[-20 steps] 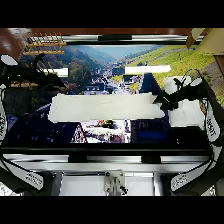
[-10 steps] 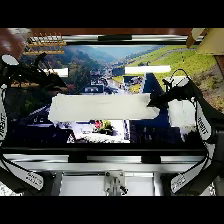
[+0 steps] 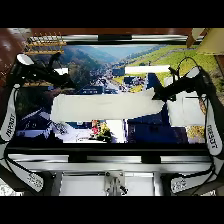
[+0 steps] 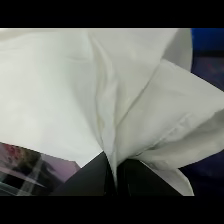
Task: Fold the shirts.
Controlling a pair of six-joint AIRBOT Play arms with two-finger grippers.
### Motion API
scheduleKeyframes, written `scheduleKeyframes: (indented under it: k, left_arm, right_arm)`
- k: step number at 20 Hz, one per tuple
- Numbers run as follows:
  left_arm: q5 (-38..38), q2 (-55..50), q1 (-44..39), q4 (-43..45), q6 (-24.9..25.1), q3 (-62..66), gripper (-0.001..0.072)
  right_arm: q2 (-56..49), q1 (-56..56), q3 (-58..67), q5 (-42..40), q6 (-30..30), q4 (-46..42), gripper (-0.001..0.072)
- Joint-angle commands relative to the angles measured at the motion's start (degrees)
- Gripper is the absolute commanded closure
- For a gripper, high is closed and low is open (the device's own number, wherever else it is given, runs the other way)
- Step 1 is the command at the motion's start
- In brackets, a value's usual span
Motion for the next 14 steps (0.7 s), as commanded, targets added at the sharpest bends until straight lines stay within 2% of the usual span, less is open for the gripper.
scheduleKeyframes:
  k: [1, 8, 14]
  left_arm:
    - [5.8, -0.7, -7.3, -2.9, -3.9, -0.9, 0.0680]
    - [16.2, -0.6, -22.0, -2.9, -8.3, -8.6, 0.0680]
    - [28.2, -2.2, -30.5, -4.7, -13.9, -11.8, 0.0681]
  right_arm:
    - [7.5, 0.1, 0.3, 4.8, 3.5, 0.3, 0.0649]
    - [21.2, 0.1, 0.3, 11.1, 9.2, 0.3, 0.0649]
    - [31.0, 0.1, 0.3, 14.0, 14.3, 1.4, 0.0650]
